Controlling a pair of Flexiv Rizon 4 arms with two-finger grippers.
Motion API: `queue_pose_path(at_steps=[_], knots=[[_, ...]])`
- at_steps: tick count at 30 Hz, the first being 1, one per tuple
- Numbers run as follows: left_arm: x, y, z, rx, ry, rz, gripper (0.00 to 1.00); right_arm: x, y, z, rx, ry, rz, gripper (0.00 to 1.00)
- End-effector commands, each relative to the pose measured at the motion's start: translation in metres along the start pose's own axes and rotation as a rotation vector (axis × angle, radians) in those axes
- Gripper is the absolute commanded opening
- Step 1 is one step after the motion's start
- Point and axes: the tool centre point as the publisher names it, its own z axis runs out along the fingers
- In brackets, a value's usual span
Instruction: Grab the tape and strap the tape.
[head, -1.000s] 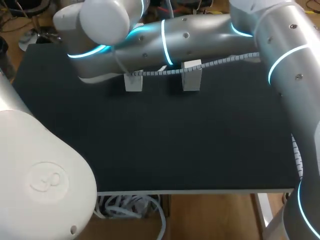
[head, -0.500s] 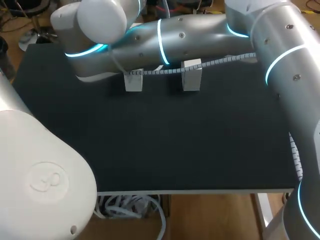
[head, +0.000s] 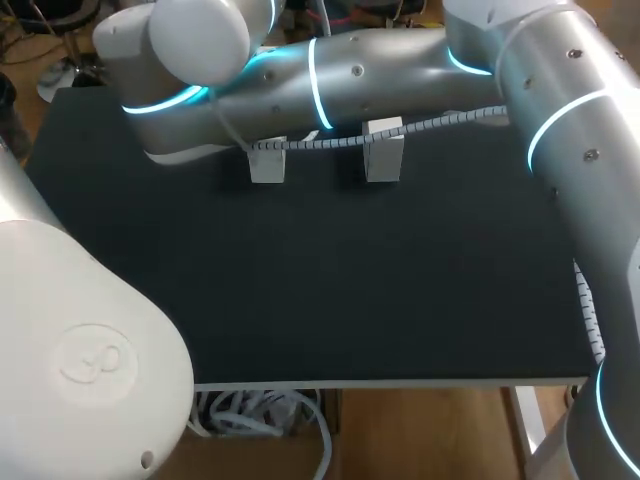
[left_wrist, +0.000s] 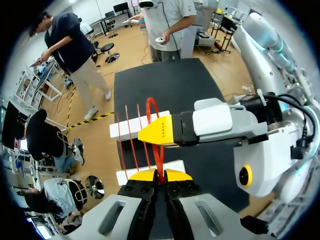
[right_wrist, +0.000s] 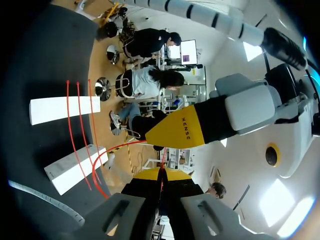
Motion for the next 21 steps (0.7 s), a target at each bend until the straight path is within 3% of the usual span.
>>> queue_pose_path(at_steps=[1, 21], knots=[[0.000, 0.000, -0.001, -0.002, 0.002, -0.001, 0.00, -0.002, 0.002, 0.000, 0.006, 0.008, -0.004, 0.00], [0.000, 0.000, -0.001, -0.002, 0.002, -0.001, 0.00, 0.001, 0.014, -0.005, 0.002, -0.002, -0.011, 0.00]])
